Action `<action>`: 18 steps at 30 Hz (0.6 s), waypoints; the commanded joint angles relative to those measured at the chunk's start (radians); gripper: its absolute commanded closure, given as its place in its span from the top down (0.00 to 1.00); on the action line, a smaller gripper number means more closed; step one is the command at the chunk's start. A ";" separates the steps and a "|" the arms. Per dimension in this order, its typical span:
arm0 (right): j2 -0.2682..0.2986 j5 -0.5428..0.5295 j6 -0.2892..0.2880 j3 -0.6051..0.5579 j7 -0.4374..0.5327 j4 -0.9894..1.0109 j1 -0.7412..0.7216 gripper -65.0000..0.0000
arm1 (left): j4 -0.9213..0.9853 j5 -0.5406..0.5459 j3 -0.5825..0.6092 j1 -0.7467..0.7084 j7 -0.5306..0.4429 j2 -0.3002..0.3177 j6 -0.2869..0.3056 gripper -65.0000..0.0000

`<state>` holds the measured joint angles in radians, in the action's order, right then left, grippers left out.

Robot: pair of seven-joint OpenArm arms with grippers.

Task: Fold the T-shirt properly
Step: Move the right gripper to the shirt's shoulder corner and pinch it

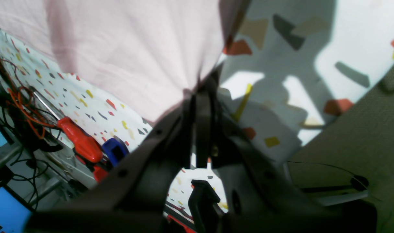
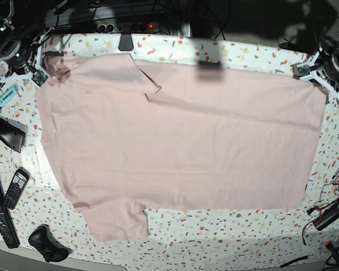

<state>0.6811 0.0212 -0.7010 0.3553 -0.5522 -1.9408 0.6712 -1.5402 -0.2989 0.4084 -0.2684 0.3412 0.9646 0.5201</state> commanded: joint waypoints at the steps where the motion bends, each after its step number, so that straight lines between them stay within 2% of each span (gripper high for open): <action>1: 0.017 0.002 0.003 0.009 0.004 -0.016 0.000 0.00 | 0.001 0.013 0.004 -0.009 0.025 0.019 0.040 0.00; 4: 0.014 0.002 0.003 0.000 -0.104 -0.016 0.000 0.00 | 0.001 0.013 0.004 -0.009 0.025 0.019 0.040 0.00; 5: 0.014 -0.008 0.003 -0.006 -0.149 -0.016 0.001 0.06 | 0.001 0.013 0.004 -0.009 0.025 0.019 0.040 0.00; 6: 0.014 -0.034 0.003 -0.011 -0.193 -0.016 0.008 0.17 | 0.001 0.013 0.004 -0.009 0.025 0.019 0.040 0.00; 8: 0.014 -0.074 0.003 -0.022 -0.233 -0.016 0.022 0.39 | 0.001 0.012 0.004 -0.009 0.025 0.019 0.040 0.00; 9: 0.014 -0.073 0.003 -0.030 -0.234 -0.016 0.024 0.45 | 0.001 0.012 0.004 -0.009 0.025 0.019 0.040 0.00; 12: 0.014 -0.038 0.003 -0.055 -0.190 -0.016 0.024 0.45 | 0.001 0.012 0.004 -0.009 0.026 0.019 0.040 0.00; 18: 0.014 0.286 0.003 -0.194 0.042 -0.008 0.024 0.45 | 0.001 0.010 0.004 -0.009 0.033 0.019 0.040 0.00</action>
<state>0.6815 0.3134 -0.6994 0.1509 -0.5140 -1.9400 0.6960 -1.5402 -0.2989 0.4084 -0.2680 0.3450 0.9646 0.5217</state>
